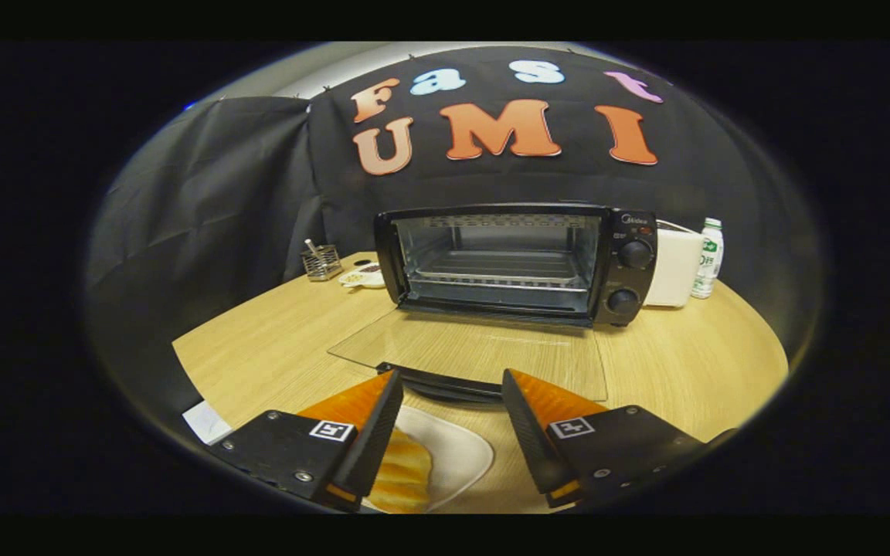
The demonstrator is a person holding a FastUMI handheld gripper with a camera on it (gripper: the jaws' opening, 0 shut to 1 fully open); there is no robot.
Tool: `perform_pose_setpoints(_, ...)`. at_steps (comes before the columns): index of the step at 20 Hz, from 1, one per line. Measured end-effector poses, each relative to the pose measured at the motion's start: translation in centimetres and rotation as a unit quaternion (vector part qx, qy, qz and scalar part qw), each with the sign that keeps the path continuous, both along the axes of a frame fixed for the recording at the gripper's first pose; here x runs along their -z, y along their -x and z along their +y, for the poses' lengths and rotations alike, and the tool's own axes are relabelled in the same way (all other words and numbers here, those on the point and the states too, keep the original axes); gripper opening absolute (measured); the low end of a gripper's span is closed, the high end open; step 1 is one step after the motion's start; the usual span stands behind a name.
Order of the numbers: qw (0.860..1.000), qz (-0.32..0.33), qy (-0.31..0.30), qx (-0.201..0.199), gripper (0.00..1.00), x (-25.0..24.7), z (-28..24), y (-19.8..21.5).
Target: Open the toaster oven, put the food inside, and close the toaster oven door.
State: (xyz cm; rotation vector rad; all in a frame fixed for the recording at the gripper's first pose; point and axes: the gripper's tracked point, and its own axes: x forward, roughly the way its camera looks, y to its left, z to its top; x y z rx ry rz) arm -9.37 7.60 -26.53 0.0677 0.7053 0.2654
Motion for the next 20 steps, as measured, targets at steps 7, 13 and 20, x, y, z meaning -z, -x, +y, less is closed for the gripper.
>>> perform_pose_setpoints(7,0.999,-0.006,-0.021,-0.042,0.84,-1.2,2.0,4.2)
perform_pose_setpoints(13,0.995,0.029,0.019,-0.088,0.98,-0.4,3.6,7.8)
perform_pose_setpoints(20,0.988,0.065,0.054,-0.126,0.98,2.5,4.0,9.7)
